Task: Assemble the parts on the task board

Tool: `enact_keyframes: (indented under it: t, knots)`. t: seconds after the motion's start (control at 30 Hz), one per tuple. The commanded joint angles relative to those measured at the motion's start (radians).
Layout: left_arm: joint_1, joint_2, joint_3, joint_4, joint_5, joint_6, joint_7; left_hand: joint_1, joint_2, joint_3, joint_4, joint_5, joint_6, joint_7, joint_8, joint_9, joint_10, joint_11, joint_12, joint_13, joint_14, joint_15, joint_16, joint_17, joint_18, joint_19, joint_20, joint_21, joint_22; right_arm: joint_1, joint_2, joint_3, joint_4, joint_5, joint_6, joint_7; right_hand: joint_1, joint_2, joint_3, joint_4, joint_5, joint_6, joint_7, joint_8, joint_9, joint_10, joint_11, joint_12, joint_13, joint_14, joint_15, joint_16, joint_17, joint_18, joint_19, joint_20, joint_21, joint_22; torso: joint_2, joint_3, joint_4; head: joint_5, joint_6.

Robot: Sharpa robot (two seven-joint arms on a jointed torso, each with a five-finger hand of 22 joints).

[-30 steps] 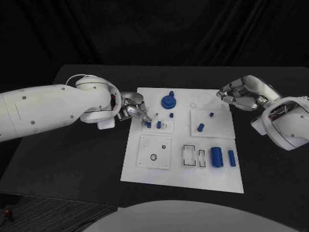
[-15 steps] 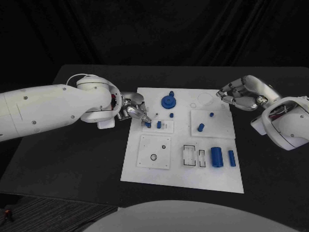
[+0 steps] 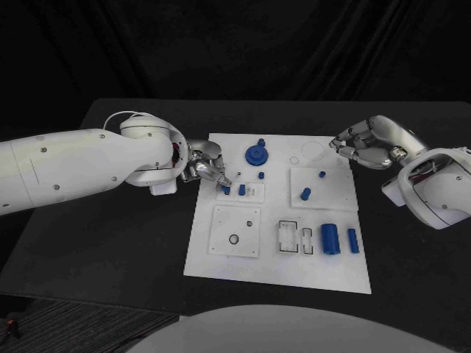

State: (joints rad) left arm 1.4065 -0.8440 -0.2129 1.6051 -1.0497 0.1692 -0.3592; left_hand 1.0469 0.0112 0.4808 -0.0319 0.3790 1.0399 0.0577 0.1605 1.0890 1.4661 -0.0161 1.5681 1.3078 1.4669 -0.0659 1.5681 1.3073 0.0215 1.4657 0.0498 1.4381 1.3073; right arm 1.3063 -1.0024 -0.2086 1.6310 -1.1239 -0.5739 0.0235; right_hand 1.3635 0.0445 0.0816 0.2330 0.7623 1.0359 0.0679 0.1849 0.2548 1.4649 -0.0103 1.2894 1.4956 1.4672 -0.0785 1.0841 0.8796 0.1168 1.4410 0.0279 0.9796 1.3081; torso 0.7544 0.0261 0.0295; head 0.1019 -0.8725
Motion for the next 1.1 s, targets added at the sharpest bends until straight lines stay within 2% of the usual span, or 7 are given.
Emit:
enact_keyframes:
  t: [0.03, 1.1]
  knots:
    - [0.001, 0.004, 0.000, -0.001, -0.012, 0.011, 0.008, -0.006, 0.002, 0.009, -0.004, -0.005, 0.000, -0.009, 0.003, -0.001, 0.105, -0.001, 0.003, 0.263, 0.104, 0.001, 0.003, 0.263, 0.010, 0.037, -0.003, -0.004, 0.221, -0.003, 0.000, 0.001, 0.000, -0.005, 0.001, -0.018, 0.008, -0.001, 0.005, -0.001, 0.004, 0.005, -0.001, 0.001, 0.002, 0.009, -0.008, -0.006, -0.236, 0.010, -0.007, -0.003, -0.001, -0.008, -0.001, -0.007, -0.003, 0.048, 0.000, 0.0000, -0.0001, 0.000, 0.000]
    - [-0.003, -0.004, 0.000, -0.002, -0.012, 0.029, 0.007, -0.006, 0.005, 0.011, -0.004, 0.000, -0.001, -0.009, 0.002, -0.002, 0.105, -0.001, 0.003, 0.263, 0.104, 0.001, 0.003, 0.263, 0.011, 0.035, -0.003, -0.006, 0.220, -0.008, 0.001, 0.001, -0.002, -0.005, 0.010, -0.025, 0.007, -0.002, 0.009, -0.003, 0.004, 0.006, -0.001, 0.001, 0.002, 0.008, -0.008, -0.009, -0.238, 0.010, -0.007, -0.004, -0.002, -0.007, -0.001, -0.007, -0.007, 0.047, 0.000, -0.0004, 0.0008, 0.003, 0.000]
